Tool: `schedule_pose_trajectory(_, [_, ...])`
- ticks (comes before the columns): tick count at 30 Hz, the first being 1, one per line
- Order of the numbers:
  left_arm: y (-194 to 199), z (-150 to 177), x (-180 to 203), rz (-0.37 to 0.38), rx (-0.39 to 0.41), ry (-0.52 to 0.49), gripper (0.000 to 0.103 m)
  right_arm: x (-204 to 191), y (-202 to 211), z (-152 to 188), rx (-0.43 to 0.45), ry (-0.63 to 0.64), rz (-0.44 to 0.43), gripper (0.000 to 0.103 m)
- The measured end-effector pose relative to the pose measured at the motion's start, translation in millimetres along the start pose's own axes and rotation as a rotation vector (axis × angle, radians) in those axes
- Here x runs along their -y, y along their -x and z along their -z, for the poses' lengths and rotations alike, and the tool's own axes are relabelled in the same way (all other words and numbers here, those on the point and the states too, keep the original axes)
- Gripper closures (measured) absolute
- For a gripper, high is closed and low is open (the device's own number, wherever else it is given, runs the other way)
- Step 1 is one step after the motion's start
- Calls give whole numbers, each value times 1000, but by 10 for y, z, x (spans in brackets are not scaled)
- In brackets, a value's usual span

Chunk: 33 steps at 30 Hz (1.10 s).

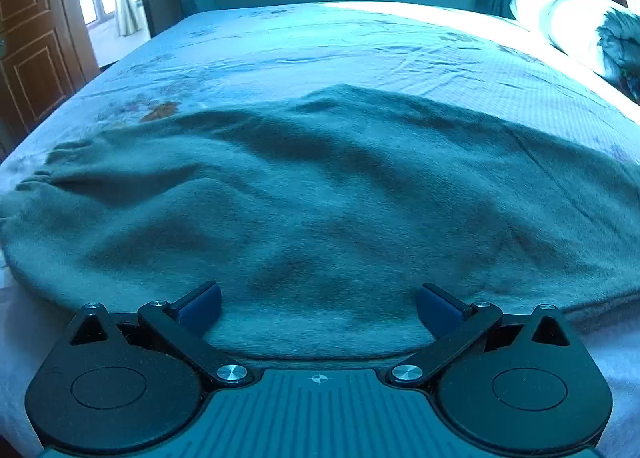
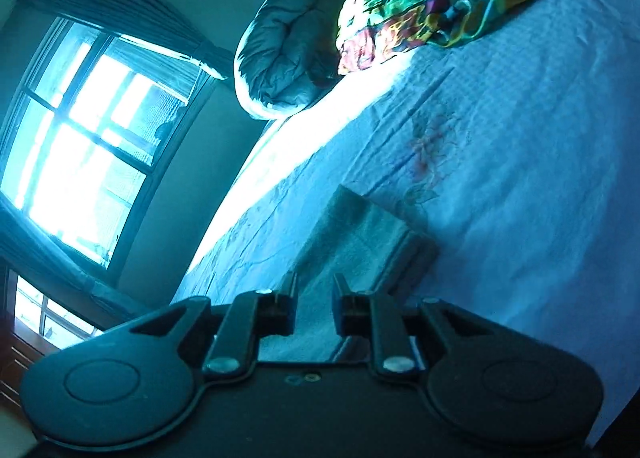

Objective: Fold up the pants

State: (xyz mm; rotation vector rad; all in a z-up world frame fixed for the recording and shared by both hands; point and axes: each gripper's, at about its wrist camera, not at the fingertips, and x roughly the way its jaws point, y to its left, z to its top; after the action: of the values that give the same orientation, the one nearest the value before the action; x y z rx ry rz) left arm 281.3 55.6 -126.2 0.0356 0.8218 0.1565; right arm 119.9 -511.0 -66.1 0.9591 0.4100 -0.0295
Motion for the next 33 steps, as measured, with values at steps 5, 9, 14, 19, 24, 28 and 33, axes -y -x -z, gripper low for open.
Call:
schedule_pose_trajectory(5, [122,-81,-838,-151,58,86,0,-811,-708,350,-248,208,-134,87])
schedule_pose_trajectory(9, [67,-114,-1747,-263,27,198,0,-1730,-1509,915,-444,431,-226,87])
schedule_pose_trajectory(14, [-150,-94,-2474,-259,-20,346,0,-2731,-2484,1729,-594,688,-270,82])
schedule_pose_trajectory(19, [-519,-52,-2678,-147,-84,407,0,-3331,-3215,2380,-674,883,-239,64])
schedule_pose_trajectory(24, [-593,96,-2715,-91,-58,430,5,-3394,-3569,2692,-790,989,-172,57])
schedule_pose_trajectory(28, [-532,59,-2695,-19,-34,436,37,-3403,-3521,2784,-818,1038,-199,103])
schedule_pose_trajectory(33, [-644,-15,-2573,-141,-42,360,17,-3358,-3561,2992,-720,1149,-93,103])
